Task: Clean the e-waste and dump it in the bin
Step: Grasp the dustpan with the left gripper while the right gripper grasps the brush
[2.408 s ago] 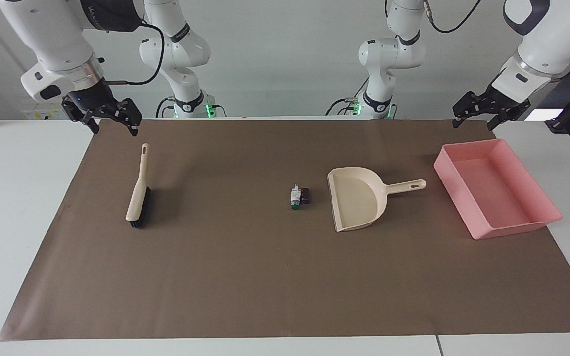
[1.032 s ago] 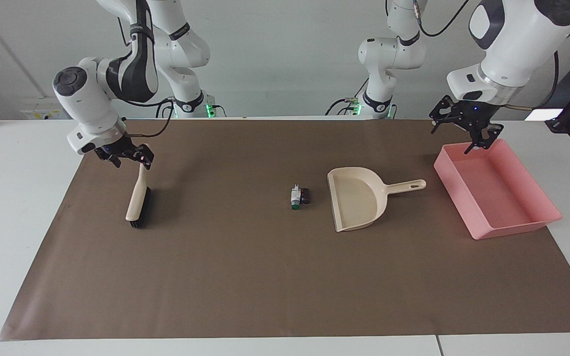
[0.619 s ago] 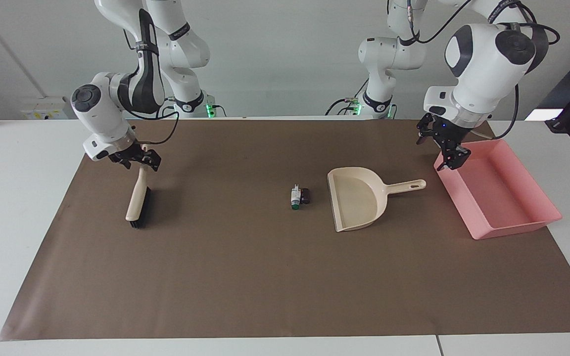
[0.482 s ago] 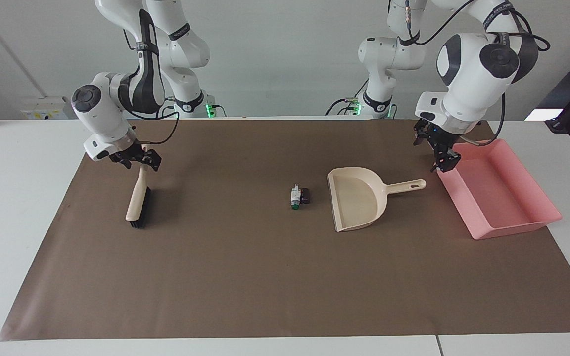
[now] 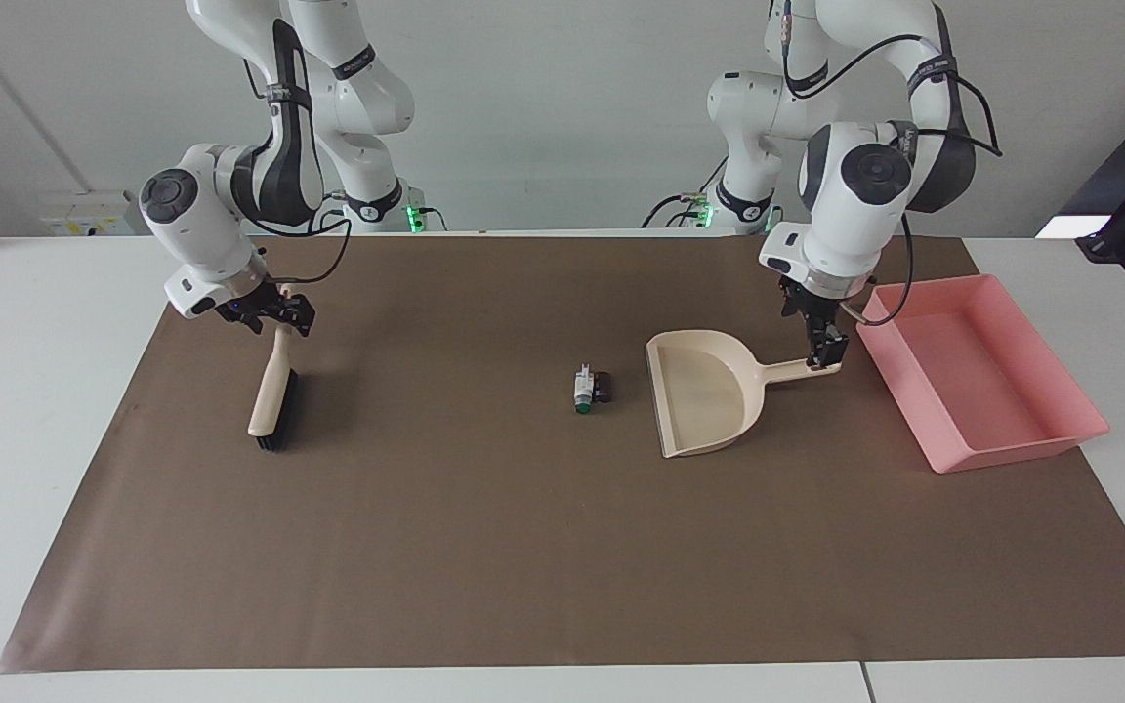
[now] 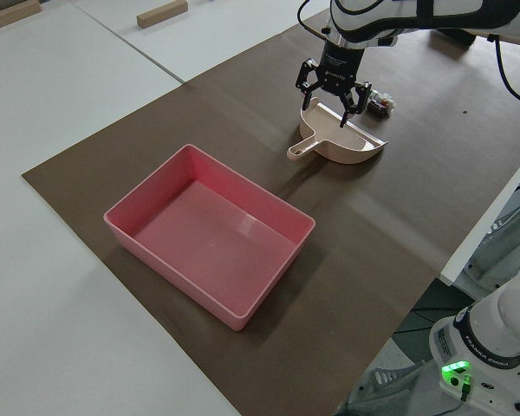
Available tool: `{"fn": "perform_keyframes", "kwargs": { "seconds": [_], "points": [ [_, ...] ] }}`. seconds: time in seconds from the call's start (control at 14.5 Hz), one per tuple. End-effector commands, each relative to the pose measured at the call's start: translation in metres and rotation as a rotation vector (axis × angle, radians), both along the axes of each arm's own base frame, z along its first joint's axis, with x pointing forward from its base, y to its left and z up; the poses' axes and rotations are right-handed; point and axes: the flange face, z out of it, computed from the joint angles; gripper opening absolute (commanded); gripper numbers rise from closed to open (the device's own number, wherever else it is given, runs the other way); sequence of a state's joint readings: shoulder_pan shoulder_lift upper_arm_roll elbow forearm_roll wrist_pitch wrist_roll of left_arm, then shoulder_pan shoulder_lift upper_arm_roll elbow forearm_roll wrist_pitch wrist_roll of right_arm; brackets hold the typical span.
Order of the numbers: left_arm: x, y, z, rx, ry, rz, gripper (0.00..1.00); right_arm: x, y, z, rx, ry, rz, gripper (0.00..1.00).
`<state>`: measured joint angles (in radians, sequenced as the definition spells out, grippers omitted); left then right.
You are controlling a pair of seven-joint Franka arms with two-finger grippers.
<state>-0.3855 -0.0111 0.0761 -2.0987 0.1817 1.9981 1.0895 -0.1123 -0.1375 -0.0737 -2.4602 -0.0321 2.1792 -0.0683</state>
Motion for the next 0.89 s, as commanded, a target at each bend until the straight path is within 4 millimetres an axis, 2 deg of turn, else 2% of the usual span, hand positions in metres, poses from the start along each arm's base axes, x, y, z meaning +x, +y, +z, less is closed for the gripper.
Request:
{"fn": "perform_keyframes", "kwargs": {
  "seconds": [0.0,0.07,0.14,0.21,0.41,0.55,0.62,0.83],
  "points": [
    [-0.015,-0.008,-0.026,0.039,-0.062,-0.013,0.96,-0.008,-0.001,0.003,0.015,-0.005,0.013,0.65],
    [-0.013,-0.008,-0.036,0.036,-0.062,-0.012,0.95,-0.008,-0.001,0.003,0.016,0.000,0.015,0.42],
    [-0.011,-0.005,-0.044,0.034,-0.064,-0.003,0.95,-0.008,0.001,0.004,0.016,0.006,0.014,0.12],
    [-0.010,-0.004,-0.052,0.034,-0.063,-0.002,0.95,-0.007,0.002,0.005,0.013,0.006,-0.004,0.00],
    [-0.009,0.005,-0.062,0.023,-0.077,0.006,0.95,-0.003,0.004,0.010,0.013,0.019,-0.009,0.00],
    [-0.011,0.007,-0.071,0.018,-0.079,0.007,0.95,0.006,0.004,0.022,0.015,0.040,-0.003,0.00],
    [-0.007,0.013,-0.081,0.024,-0.065,0.020,0.95,0.011,0.013,0.028,0.016,0.052,0.019,0.00],
    [-0.003,0.012,-0.084,0.020,-0.078,0.026,0.92,0.028,0.063,0.065,0.011,0.095,0.129,0.00]
  ]
}}
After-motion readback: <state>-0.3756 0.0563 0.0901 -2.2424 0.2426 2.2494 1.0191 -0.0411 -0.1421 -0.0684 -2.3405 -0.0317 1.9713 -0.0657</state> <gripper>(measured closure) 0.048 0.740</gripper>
